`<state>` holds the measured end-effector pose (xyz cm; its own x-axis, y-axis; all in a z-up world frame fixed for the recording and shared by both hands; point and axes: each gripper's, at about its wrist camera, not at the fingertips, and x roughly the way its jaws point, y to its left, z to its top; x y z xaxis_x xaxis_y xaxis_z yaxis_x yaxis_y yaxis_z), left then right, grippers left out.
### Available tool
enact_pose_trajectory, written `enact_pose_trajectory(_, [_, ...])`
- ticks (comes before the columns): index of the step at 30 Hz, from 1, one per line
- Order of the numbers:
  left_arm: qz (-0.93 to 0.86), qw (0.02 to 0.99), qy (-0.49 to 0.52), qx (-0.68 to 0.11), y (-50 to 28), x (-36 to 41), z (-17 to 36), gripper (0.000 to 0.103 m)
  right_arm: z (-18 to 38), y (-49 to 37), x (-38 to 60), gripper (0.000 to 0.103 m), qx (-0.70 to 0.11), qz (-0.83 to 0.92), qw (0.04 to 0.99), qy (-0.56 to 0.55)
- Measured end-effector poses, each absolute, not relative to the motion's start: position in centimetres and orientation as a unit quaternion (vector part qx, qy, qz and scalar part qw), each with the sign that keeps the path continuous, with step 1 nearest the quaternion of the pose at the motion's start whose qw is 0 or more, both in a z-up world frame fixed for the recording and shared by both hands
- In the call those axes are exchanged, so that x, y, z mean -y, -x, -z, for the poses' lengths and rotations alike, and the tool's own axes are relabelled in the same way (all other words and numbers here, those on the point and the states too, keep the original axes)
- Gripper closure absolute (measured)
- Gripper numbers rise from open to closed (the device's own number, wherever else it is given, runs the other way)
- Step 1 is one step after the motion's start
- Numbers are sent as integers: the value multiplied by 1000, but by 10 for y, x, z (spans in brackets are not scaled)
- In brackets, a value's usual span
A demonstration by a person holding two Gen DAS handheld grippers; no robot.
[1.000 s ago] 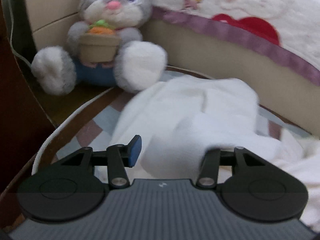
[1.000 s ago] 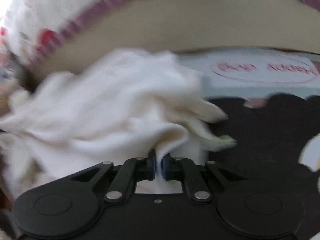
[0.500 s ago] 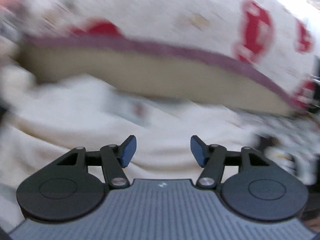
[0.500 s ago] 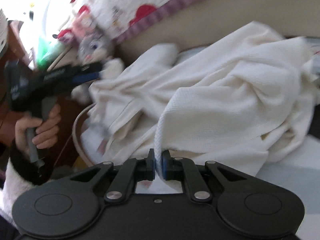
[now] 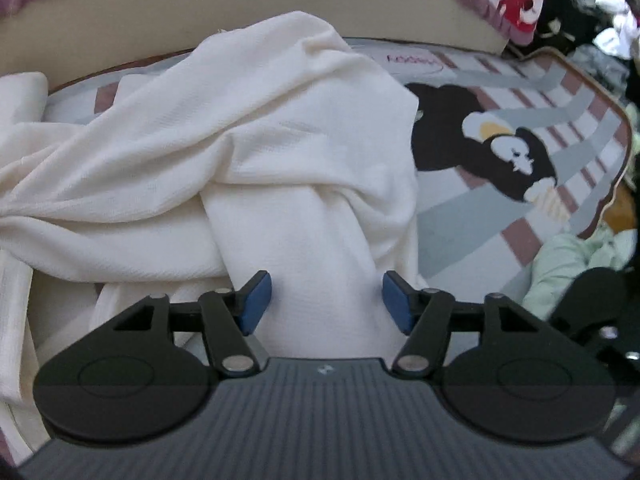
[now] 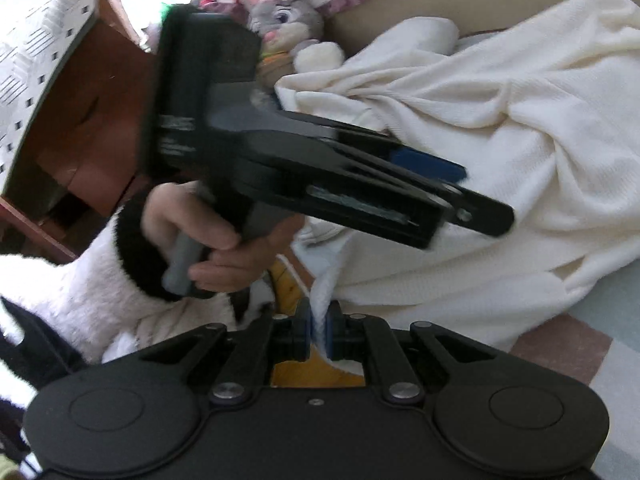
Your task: Fold clothes
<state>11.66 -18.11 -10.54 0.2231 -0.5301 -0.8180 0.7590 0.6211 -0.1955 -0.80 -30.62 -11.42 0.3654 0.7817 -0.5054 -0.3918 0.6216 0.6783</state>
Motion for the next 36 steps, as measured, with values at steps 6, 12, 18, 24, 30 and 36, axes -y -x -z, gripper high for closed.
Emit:
enact_pose_trajectory(6, [383,785,-170,-456,-114,173,105,99,115,13,302,90,-444,-376,789,-197])
enact_pose_trajectory(12, [344,807,-53,-478,-128,109,72,100,116,5,337,61,-465,-260,823,-194])
enact_pose_trajectory(18, [303,776,-73,-549,-136,102,106,101,127,-16,386,53,-438,-135,853,-248])
enact_pose_trajectory(24, [316,799,-170,-483,-118,123,99,101,148,-60,402,53,-463,-69,844,-264])
enact_pose_trajectory(30, [362,811,-146,-437,-113,122,82,99,159,-84,399,46,-472,-49,853,-219])
enact_pose_trajectory(36, [328,819,-154,-445,-126,104,80,96,170,-90,397,69,-461,-30,869,-178])
